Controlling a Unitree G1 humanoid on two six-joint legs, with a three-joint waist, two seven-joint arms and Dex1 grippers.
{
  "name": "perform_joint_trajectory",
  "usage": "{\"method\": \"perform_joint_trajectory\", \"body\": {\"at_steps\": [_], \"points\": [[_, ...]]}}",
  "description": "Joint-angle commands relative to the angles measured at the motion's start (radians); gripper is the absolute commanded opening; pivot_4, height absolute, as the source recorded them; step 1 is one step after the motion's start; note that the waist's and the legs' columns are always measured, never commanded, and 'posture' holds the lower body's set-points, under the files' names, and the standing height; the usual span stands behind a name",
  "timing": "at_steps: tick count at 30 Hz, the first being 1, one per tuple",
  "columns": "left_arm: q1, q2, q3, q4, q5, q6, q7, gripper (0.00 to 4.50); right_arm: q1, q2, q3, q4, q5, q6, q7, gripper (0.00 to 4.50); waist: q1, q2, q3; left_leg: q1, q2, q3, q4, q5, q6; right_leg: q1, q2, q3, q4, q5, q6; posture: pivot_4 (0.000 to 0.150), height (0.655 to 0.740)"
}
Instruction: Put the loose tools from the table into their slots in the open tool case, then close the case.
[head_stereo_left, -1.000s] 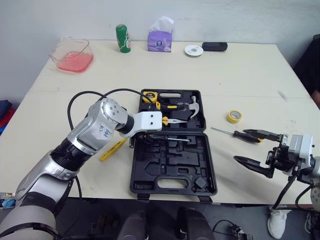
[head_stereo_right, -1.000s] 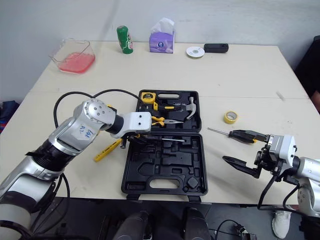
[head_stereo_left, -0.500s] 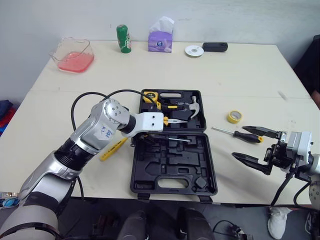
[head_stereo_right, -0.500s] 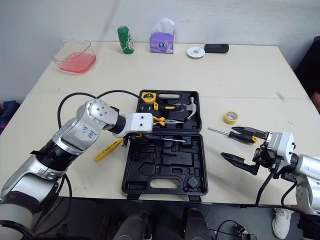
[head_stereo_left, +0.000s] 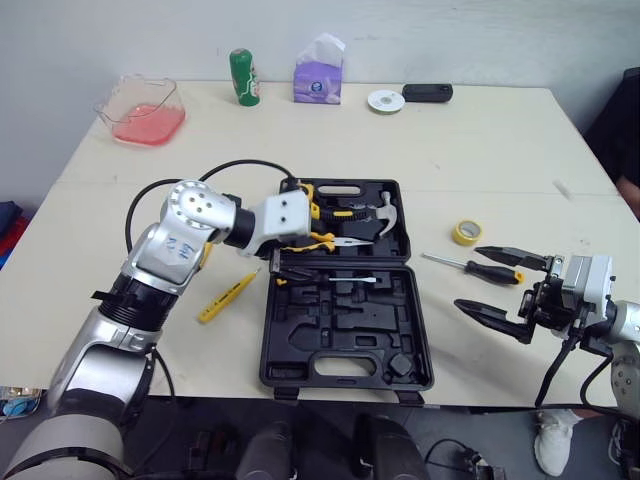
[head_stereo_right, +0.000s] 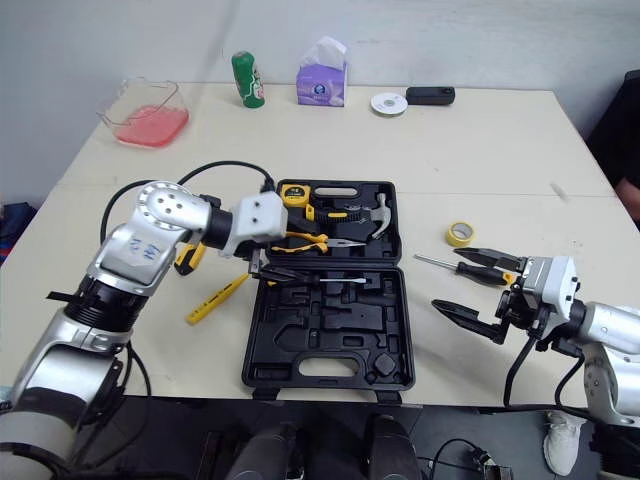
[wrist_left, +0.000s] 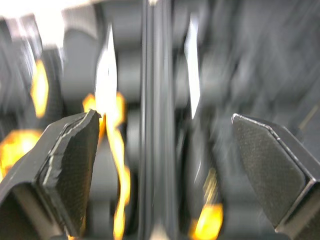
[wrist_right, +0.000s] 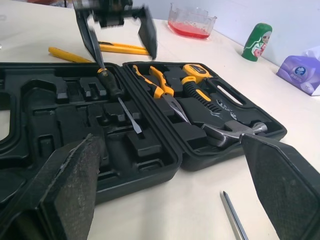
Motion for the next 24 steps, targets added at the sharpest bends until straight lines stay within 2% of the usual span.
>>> {"method": "perform_joint_trajectory", "body": {"at_steps": [1,4,9,15,20,24], "points": [[0.026,-0.006,0.090,0.053,-0.059,-0.100,-0.008,3.59,0.001,-0.010,-0.013,-0.027,0.005,0.002,-0.006,4.50,0.000,0.000,0.000,0.000,0.000,0.000,0.001,0.000,0.000,0.000,0.000,-0.001,0.000,0.000,0.000,0.150,0.7400],[0.057,-0.051,0.116,0.054,-0.081,-0.122,0.037,2.30,0.005,-0.015,-0.011,-0.033,0.008,0.012,-0.001,4.50,0.000,0.000,0.000,0.000,0.000,0.000,0.002,0.000,0.000,0.000,0.000,-0.001,0.002,0.000,0.000,0.150,0.7400],[0.122,-0.121,0.045,0.076,0.004,-0.185,0.112,0.03,0.004,-0.011,-0.008,-0.033,0.008,0.011,0.010,4.50,0.004,0.000,0.000,-0.001,-0.001,0.000,0.003,-0.001,0.002,0.000,0.000,-0.002,0.001,0.001,0.001,0.150,0.7400],[0.159,-0.142,0.009,0.069,0.024,-0.151,0.130,0.03,0.011,-0.018,0.004,-0.034,0.003,0.013,0.041,4.50,0.002,0.000,0.000,-0.001,0.000,0.000,0.004,-0.001,0.002,0.000,0.000,-0.002,0.001,0.001,0.001,0.150,0.7400],[0.193,-0.137,-0.023,0.063,0.092,-0.175,0.177,0.03,0.041,-0.022,0.001,-0.049,0.005,0.021,0.055,4.50,0.001,0.000,0.000,-0.001,0.000,0.000,0.004,-0.001,0.002,0.000,0.000,-0.002,0.001,0.001,0.001,0.150,0.7400],[0.219,-0.155,-0.014,0.058,0.074,-0.143,0.189,0.03,0.053,-0.029,-0.001,-0.061,0.005,0.025,0.062,4.50,0.002,0.000,0.000,-0.001,0.000,0.000,0.004,-0.001,0.002,0.000,0.000,-0.001,0.002,0.001,0.001,0.150,0.7400]]}}
